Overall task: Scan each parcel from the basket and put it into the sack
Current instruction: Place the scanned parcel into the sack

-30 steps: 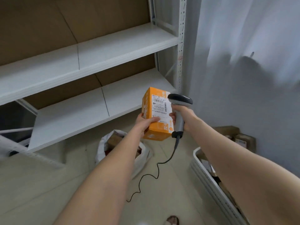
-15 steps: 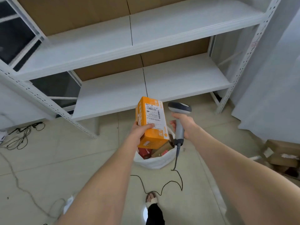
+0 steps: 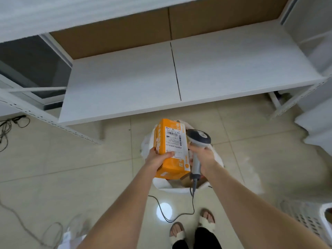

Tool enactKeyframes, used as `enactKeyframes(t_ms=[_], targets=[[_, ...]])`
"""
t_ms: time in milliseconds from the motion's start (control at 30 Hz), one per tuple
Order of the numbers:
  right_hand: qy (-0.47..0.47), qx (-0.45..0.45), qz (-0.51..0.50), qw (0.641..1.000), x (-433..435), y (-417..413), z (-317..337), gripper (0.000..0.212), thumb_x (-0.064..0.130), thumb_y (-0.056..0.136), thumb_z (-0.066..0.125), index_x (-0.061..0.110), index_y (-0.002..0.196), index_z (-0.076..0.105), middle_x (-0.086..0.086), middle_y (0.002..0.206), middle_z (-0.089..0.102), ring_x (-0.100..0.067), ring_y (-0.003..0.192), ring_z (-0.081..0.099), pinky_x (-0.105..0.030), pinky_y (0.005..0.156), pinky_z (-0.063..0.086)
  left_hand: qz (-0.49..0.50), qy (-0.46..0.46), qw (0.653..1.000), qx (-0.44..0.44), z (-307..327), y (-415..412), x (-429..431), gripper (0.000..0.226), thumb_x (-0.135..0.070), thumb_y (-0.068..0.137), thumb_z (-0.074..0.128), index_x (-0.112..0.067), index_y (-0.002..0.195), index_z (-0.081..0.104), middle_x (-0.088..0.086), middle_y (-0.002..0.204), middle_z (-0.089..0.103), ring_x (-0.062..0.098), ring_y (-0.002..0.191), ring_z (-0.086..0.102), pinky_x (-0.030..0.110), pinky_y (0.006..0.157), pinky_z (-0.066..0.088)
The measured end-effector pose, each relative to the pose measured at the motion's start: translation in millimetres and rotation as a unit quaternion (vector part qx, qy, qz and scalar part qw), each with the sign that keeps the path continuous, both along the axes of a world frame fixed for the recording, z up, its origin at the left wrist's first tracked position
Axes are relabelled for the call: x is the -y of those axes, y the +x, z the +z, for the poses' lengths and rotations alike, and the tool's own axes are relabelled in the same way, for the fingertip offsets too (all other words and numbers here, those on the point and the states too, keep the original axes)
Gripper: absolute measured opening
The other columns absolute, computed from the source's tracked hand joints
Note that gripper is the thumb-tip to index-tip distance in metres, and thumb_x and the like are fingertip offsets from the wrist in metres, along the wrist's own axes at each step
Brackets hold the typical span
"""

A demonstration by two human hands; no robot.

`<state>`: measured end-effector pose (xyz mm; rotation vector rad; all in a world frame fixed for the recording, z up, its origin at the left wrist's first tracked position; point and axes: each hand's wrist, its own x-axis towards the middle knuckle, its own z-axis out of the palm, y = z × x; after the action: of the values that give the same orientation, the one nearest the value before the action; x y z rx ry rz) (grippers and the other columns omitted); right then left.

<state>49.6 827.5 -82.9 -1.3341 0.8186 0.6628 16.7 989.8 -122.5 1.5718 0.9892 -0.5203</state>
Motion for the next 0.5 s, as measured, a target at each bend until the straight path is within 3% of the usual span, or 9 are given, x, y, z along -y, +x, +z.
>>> enactKeyframes(t_ms=[133,267,367,500], targets=[[-0.016,-0.03,0.028,0.999,-19.5,22.2,-93.0,0.024,0.008,0.082,0.075,0.01,0.099,0.058,-0.013,0.109,0.066,-0.032,0.102,0.062,-0.048,0.097,0.049,0.028,0.014,0.999,-0.031,-97.9,14.7,-5.9,0.11,-0.054,0.04,0.087,-0.03,0.135,0.038,0.002,0.131,0.056,0.032,0.118,0.055,0.055,0.097,0.047],[-0.024,-0.054,0.073,0.996,-28.6,38.2,-181.3,0.025,0.011,0.085,0.072,0.009,0.106,0.058,-0.016,0.111,0.066,-0.026,0.095,0.061,-0.039,0.091,0.05,0.075,0.069,0.994,-0.048,-193.4,18.5,-1.5,0.093,-0.043,0.061,0.086,-0.03,0.138,0.035,0.005,0.133,0.049,0.032,0.125,0.045,0.05,0.101,0.045],[-0.047,-0.057,0.085,0.994,-31.2,48.6,-232.9,0.022,0.017,0.088,0.07,0.009,0.104,0.056,-0.011,0.104,0.063,-0.02,0.088,0.056,-0.03,0.083,0.046,0.14,0.063,0.987,-0.051,-248.0,14.7,13.1,0.099,-0.046,0.055,0.086,-0.035,0.139,0.034,0.008,0.133,0.044,0.033,0.122,0.046,0.049,0.099,0.047],[-0.082,-0.075,0.019,0.994,-25.5,59.3,-272.4,0.027,0.019,0.085,0.072,0.011,0.106,0.057,-0.003,0.089,0.06,-0.021,0.082,0.056,-0.033,0.081,0.042,0.241,0.049,0.968,-0.05,-290.2,8.4,32.8,0.099,-0.058,0.053,0.076,-0.033,0.139,0.035,0.009,0.133,0.049,0.035,0.12,0.048,0.047,0.098,0.046]])
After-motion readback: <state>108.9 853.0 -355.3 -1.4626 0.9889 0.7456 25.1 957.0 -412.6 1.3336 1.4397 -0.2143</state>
